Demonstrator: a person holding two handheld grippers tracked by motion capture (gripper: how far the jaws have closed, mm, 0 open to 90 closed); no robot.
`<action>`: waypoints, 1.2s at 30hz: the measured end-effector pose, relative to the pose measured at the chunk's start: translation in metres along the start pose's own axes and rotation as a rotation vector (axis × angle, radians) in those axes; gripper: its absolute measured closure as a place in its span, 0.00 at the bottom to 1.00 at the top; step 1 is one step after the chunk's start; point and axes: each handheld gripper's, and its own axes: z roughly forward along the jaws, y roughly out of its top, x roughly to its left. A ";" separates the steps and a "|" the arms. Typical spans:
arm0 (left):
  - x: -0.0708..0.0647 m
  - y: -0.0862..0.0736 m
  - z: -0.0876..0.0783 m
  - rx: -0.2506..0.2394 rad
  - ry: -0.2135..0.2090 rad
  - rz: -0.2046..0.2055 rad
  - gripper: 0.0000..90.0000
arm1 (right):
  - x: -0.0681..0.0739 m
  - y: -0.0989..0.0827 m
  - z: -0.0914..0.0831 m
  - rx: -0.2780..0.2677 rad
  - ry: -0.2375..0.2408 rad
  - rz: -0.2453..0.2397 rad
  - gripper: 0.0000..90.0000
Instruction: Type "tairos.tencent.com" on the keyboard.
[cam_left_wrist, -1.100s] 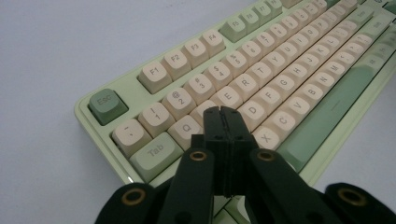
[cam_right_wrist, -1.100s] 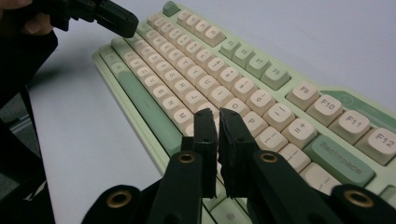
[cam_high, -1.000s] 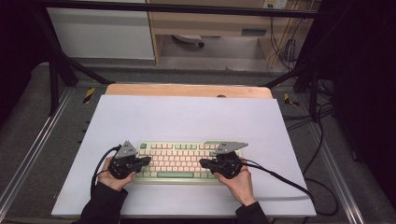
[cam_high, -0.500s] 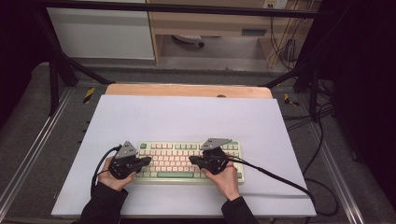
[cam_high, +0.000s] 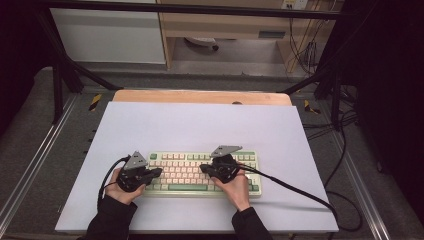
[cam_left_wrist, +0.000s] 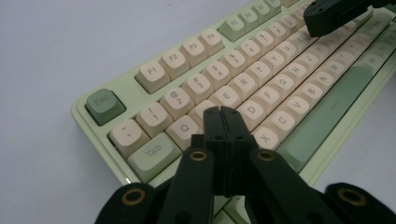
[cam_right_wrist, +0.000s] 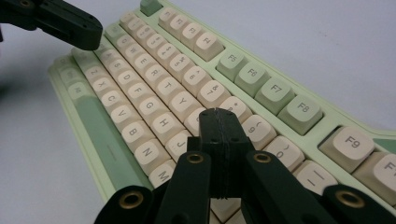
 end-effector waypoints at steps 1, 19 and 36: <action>0.000 0.000 0.000 -0.001 0.000 -0.001 1.00 | 0.000 0.000 0.003 0.006 -0.005 0.002 1.00; 0.000 0.000 0.000 0.000 0.000 -0.002 1.00 | 0.002 0.001 0.003 0.018 -0.002 -0.018 1.00; 0.000 0.001 -0.002 -0.005 -0.003 -0.003 1.00 | 0.003 0.008 -0.030 -0.003 0.004 -0.033 1.00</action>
